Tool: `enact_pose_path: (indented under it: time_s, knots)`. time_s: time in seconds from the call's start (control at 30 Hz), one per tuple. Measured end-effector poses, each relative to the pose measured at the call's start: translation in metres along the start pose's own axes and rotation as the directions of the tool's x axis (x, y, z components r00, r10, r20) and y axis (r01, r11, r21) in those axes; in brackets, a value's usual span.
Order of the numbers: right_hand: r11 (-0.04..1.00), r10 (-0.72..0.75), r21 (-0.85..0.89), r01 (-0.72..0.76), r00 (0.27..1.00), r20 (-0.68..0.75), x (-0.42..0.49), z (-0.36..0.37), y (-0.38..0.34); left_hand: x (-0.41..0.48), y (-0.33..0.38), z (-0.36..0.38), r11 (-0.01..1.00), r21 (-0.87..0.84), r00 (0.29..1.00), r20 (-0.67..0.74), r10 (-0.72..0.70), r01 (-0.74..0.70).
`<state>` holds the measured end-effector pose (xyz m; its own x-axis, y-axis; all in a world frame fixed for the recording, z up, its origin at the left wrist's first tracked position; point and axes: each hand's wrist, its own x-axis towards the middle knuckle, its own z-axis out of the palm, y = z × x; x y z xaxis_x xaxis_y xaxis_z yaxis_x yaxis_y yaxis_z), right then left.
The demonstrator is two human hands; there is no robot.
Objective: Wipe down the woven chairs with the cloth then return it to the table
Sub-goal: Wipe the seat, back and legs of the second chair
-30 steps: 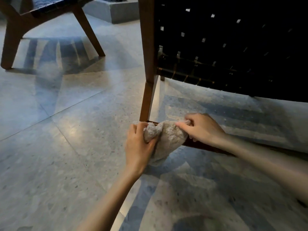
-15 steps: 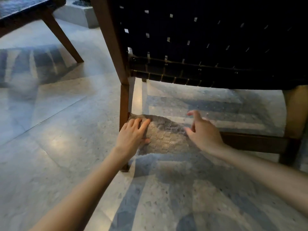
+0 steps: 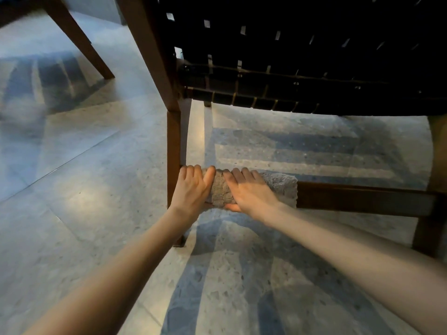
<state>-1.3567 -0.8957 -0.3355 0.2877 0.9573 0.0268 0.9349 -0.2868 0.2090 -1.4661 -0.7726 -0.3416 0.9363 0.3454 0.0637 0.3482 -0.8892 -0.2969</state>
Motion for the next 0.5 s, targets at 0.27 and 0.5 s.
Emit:
enact_pose_path:
  time_s: [0.27, 0.5]
  knots:
    - [0.999, -0.011, -0.030, 0.012, 0.999, 0.031, -0.023, 0.021, 0.039, 0.018, 0.033, 0.001, 0.987, -0.151, 0.999, -0.016, 0.047, -0.049]
    - [0.997, 0.069, -0.053, -0.062, 0.985, 0.156, -0.079, 0.026, 0.110, 0.050, 0.112, -0.023, 0.967, -0.221, 0.992, -0.037, 0.119, -0.124]
